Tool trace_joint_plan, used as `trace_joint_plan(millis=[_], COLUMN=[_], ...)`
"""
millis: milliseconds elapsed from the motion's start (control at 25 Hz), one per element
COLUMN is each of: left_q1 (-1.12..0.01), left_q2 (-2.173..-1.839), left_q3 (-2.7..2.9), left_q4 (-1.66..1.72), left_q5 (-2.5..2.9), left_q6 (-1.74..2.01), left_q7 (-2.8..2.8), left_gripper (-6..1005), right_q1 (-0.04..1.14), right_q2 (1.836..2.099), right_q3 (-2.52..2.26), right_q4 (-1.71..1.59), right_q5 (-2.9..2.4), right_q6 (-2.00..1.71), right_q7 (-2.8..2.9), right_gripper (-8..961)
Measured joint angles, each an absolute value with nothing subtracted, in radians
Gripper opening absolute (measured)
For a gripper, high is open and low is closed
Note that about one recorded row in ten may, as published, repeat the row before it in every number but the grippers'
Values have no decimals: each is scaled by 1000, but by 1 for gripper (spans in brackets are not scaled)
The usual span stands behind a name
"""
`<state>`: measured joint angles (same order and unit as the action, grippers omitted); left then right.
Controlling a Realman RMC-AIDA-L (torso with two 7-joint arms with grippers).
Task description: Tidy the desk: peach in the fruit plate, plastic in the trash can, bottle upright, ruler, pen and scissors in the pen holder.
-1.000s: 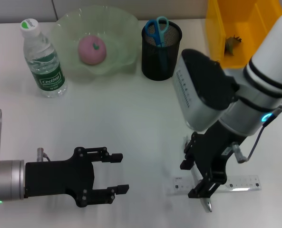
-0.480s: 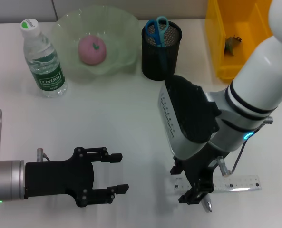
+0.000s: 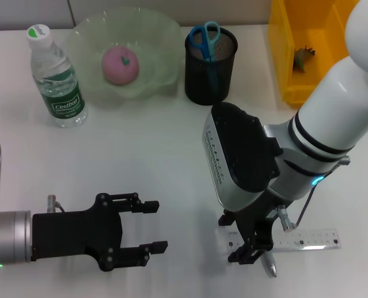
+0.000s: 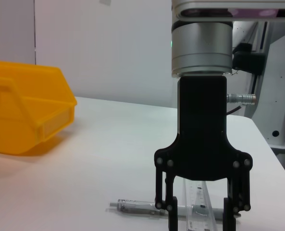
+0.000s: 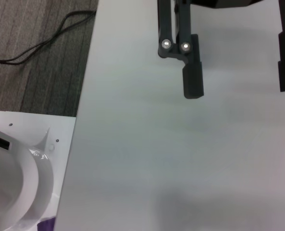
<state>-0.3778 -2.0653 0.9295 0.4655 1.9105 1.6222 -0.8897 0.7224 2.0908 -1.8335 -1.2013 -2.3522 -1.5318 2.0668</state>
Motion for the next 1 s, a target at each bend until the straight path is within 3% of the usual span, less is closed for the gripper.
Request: trace_joint_plan(millis=[600,800,1000], left_q1=[-378,-382,-383], left_q2=[-2066,-2066,-2065], left_q3=[926,927,926], left_q4=[452,453,453], left_q5=[1904,1903,1903], left_q6=[1623,1623,1623], left_q7=[-889,-889,-890], left_gripper=[676,676,676], right_q1=[721,719,715], right_q2=[2091,2091,2091], right_q3=[-1859,-1859,-1852], right_q4=[-1198,-1198,-1205], right_q5=[-2363,-2365,-2369], right_q6=[-1519,-1519,-1520], right_q7=[2068,2068,2068], right_gripper=[637,463,376])
